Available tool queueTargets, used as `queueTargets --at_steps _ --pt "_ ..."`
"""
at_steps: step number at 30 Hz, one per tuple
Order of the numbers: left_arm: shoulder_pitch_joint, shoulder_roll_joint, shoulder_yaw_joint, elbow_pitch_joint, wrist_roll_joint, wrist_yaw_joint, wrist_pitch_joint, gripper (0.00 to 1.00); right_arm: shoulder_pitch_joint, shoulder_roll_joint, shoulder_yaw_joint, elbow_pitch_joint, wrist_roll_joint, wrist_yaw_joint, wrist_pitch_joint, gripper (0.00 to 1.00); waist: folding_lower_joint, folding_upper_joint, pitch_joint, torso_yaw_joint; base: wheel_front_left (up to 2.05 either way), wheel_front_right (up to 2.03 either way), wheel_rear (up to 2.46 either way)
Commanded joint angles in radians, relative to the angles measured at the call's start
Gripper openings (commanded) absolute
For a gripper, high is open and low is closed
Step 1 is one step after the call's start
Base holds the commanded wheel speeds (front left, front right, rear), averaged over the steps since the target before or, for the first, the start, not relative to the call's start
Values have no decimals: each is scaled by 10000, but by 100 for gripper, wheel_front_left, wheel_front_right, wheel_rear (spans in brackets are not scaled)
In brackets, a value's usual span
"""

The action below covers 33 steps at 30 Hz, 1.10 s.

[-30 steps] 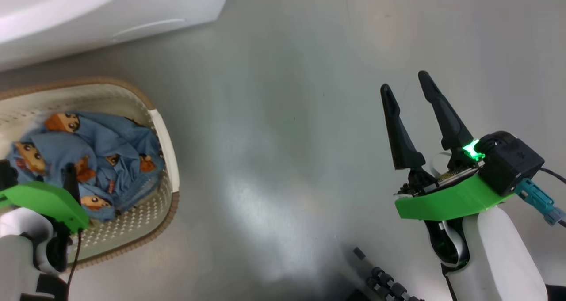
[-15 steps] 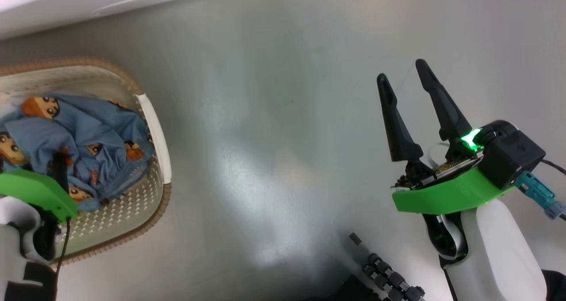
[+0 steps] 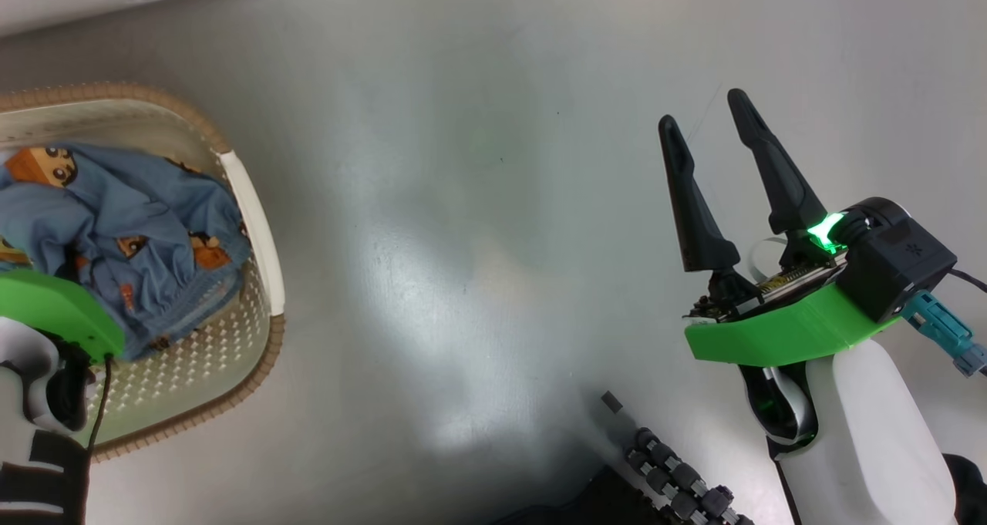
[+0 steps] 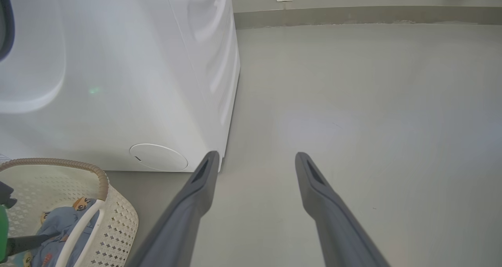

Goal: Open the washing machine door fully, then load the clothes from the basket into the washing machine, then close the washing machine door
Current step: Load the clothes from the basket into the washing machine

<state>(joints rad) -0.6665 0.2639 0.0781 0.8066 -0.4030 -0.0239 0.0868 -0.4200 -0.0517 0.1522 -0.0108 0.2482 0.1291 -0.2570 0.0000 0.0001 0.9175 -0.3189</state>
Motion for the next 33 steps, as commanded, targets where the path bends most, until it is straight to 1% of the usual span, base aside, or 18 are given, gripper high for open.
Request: queueTargets --at_steps 1,6,14,24,33 --pt "105 285 165 46 17 -95 -148 0 267 14 130 -206 -31 16 -48 100 0 -1 -24 27 0 0 0" --pt "12 193 100 260 -24 -187 -449 0 287 14 69 -183 -103 16 -48 100 0 -1 -144 130 0 0 0" --pt "228 -83 -40 301 -97 -352 -1184 0 354 14 -51 -132 -306 16 -48 100 0 -1 -633 480 0 0 0" --pt "852 -521 -159 -319 -268 -473 -1935 0 564 14 -353 34 -549 16 -48 100 0 -1 -1390 920 0 0 0" --pt "1680 -983 -252 -941 -450 -505 -2464 0 959 -83 -717 168 -705 16 -48 100 0 -1 -2324 1315 0 0 0"
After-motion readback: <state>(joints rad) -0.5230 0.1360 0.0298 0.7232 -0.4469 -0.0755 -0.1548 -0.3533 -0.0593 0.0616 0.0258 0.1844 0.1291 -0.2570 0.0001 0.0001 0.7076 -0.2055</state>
